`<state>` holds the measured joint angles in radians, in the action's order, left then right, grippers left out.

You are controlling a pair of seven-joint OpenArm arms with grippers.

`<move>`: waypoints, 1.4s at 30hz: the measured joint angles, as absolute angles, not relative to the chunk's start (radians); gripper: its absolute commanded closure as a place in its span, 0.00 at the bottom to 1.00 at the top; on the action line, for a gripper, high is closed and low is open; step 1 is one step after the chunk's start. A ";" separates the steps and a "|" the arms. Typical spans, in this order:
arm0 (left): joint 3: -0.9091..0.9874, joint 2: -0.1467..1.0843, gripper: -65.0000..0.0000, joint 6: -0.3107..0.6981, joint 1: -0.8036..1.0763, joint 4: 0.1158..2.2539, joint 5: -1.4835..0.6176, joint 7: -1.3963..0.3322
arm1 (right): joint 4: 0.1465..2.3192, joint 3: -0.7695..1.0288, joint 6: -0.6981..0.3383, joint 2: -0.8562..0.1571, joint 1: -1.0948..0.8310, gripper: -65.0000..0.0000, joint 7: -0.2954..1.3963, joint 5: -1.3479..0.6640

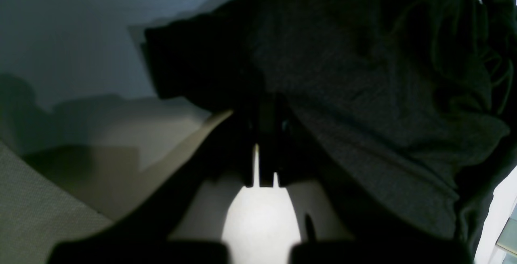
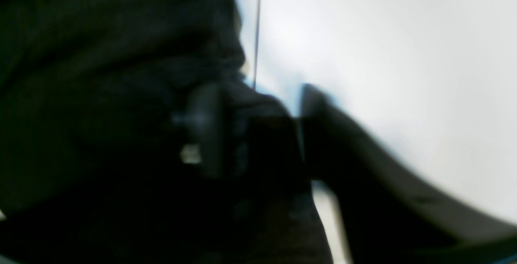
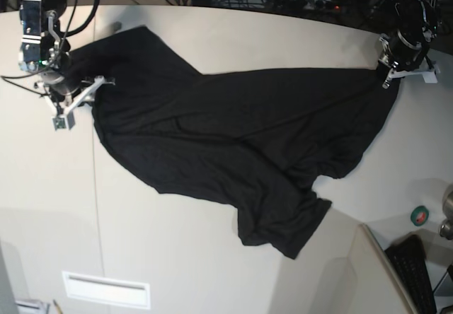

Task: Layout the t-shirt on the table in an organized manner, then fold the t-shirt properly
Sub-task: 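Drag the shirt edge away from the left gripper with the right gripper, then lift the shirt with both grippers and lay it flat across the table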

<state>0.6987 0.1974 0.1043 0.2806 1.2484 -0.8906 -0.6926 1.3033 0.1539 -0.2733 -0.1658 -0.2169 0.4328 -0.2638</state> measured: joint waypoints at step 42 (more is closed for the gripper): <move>-0.353 0.314 1.00 -0.017 -1.006 0.776 -0.620 -0.717 | 1.042 0.195 -0.214 -0.348 0.666 1.00 0.682 -0.273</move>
